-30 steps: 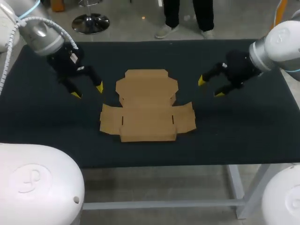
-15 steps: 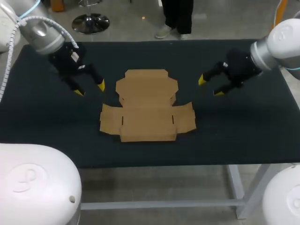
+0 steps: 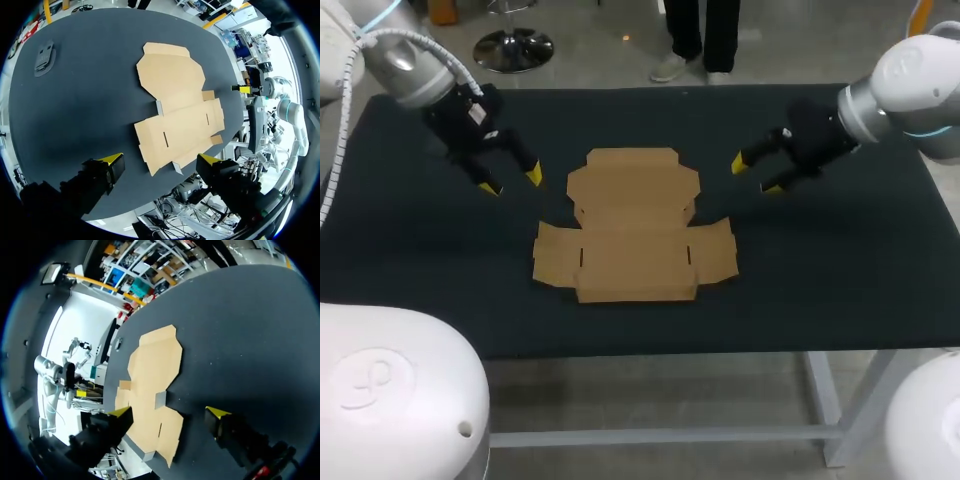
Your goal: Assemble the packaging by folding the flat box into shape, placing the metal phone stand inside, and closing the box properly
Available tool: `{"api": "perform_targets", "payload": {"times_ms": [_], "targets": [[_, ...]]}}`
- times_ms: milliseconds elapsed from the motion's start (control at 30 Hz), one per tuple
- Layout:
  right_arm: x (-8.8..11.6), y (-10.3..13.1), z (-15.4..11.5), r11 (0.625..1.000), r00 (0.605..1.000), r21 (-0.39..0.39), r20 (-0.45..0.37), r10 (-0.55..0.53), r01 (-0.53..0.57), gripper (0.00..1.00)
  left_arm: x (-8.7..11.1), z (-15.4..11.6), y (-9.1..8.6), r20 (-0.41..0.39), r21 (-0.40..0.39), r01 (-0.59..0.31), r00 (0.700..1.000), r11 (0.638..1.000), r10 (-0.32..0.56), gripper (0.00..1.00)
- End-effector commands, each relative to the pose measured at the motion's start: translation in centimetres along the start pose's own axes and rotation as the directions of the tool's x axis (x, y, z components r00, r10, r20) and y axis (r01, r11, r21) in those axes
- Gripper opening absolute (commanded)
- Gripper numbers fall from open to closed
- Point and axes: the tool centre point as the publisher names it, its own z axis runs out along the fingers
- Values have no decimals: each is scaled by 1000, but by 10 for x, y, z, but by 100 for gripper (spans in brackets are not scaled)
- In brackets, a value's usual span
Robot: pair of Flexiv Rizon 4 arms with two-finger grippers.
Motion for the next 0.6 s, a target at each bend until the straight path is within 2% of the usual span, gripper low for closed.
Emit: {"api": "perform_targets", "payload": {"times_ms": [33, 233, 600], "targets": [[-5, 19, 15, 997, 999, 79, -34, -2, 5, 100, -5, 0, -11, -9, -22, -4, 1000, 1000, 4, 100], [-4, 27, 28, 997, 1000, 83, -28, 5, -3, 100, -9, 4, -20, -23, -24, -1, 1000, 1000, 1, 100], [-7, 38, 53, 995, 998, 100, -69, 7, 0, 100, -15, 8, -31, -88, 9, -12, 996, 1000, 13, 100]]}}
